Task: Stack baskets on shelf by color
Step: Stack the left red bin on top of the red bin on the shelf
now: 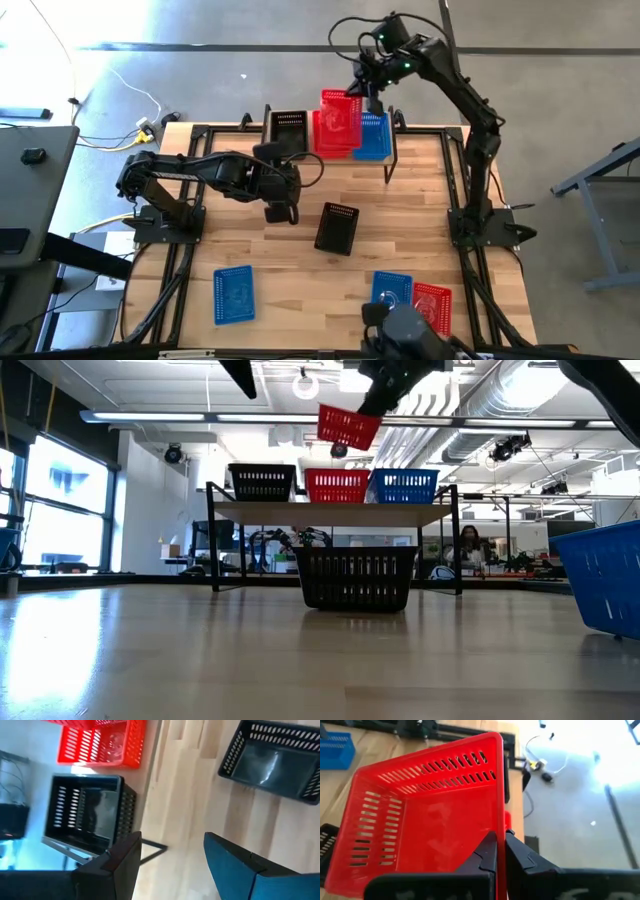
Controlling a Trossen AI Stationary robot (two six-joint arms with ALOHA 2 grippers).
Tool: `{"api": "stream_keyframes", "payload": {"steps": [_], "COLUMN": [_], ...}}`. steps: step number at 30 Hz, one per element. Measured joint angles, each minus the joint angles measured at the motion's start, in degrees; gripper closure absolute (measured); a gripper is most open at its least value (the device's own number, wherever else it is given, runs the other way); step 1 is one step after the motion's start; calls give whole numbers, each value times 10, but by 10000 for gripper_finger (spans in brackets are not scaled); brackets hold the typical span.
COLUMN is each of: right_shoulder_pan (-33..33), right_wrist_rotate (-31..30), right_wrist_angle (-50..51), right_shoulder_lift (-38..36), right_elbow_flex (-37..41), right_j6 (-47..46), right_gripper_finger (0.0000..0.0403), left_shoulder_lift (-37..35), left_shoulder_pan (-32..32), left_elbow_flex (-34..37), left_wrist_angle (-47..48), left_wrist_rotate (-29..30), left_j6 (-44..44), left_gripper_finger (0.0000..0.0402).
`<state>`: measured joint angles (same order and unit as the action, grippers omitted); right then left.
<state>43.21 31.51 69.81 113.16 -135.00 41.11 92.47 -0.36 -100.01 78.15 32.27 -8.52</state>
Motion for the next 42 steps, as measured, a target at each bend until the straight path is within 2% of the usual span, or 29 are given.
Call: {"api": "stream_keyframes", "payload": {"steps": [5,14,38,42], "right_shoulder_pan": [-1,1,4,2], "right_wrist_rotate": [0,-10,-15,-15], "right_wrist_angle": [7,-10,-2,-2], "right_shoulder_lift": [25,35,66,66], "right_elbow_flex": [1,0,0,0], "right_j6": [-3,0,4,12], "right_gripper_finger": [403,403,402,390], "left_shoulder_lift": [0,0,0,0], "left_shoulder_pan": [0,0,0,0], "left_elbow_flex": [0,0,0,0], "left_wrist_angle": [0,0,0,0], "left_wrist_rotate": [-12,-12,-17,-17], "left_j6": [-46,-77,-79,-79], "left_gripper_finger": [197,197,197,197]}}
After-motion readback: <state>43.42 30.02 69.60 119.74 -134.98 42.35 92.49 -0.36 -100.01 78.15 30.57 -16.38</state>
